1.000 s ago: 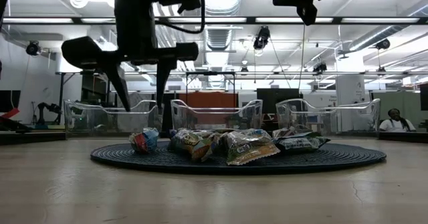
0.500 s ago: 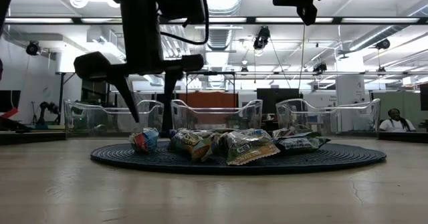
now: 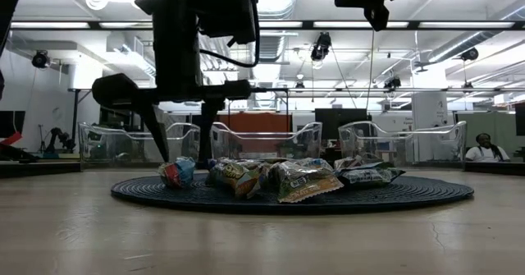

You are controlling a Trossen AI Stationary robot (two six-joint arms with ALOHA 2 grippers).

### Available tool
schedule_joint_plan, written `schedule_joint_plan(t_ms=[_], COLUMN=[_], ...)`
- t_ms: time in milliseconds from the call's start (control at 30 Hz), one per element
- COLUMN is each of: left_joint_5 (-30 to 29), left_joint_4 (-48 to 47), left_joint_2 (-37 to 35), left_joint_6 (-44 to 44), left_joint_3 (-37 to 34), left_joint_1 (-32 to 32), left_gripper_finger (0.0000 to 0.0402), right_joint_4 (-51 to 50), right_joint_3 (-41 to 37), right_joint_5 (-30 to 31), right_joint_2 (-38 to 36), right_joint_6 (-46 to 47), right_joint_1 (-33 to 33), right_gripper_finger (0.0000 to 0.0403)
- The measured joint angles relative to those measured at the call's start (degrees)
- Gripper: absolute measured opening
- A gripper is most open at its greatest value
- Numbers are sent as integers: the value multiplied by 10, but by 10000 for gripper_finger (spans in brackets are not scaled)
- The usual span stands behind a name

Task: Pick and place Granola Bars by type
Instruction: Put the red granola bar into the left transparent bin

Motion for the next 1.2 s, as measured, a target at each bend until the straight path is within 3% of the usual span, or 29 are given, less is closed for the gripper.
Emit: schedule_joint_plan(t_ms=[1067, 1200], left_joint_5=[7, 11], left_joint_4=[9, 9], left_joint_2=[40, 40], left_joint_6=[13, 14], left_joint_3=[0, 0], left_joint_1=[3, 3], left_gripper_finger=[202, 188], right_joint_4=[-2, -2], right_joint_3=[0, 0], right_joint_5=[1, 1], right_joint_2=[0, 0], right_joint_6=[0, -2], right_joint_1=[0, 0], right_gripper_finger=[8, 8])
